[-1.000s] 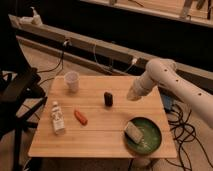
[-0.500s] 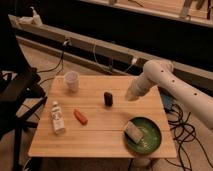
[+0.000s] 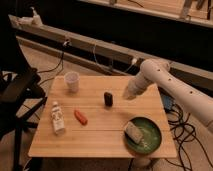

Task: Knock the eraser over

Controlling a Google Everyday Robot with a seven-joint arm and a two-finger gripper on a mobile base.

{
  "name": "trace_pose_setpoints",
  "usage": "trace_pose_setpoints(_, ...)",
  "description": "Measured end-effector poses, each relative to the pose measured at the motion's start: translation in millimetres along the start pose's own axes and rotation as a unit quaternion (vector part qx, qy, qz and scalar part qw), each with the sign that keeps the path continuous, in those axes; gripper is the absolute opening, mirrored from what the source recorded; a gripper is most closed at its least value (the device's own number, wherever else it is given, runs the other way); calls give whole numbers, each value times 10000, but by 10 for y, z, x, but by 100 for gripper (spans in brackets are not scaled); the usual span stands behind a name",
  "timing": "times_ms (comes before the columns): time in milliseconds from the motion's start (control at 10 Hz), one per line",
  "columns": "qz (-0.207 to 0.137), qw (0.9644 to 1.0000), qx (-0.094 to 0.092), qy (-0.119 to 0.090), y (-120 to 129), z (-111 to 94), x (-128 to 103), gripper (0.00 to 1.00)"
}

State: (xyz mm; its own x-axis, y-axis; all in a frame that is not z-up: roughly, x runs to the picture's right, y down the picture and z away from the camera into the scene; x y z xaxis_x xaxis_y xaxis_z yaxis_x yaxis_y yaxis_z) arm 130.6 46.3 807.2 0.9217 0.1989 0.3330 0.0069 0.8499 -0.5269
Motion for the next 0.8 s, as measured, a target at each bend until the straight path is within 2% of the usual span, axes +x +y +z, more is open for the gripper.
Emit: trace_pose_setpoints(800,-34,10000,-44,-45,-131,104,-1,27)
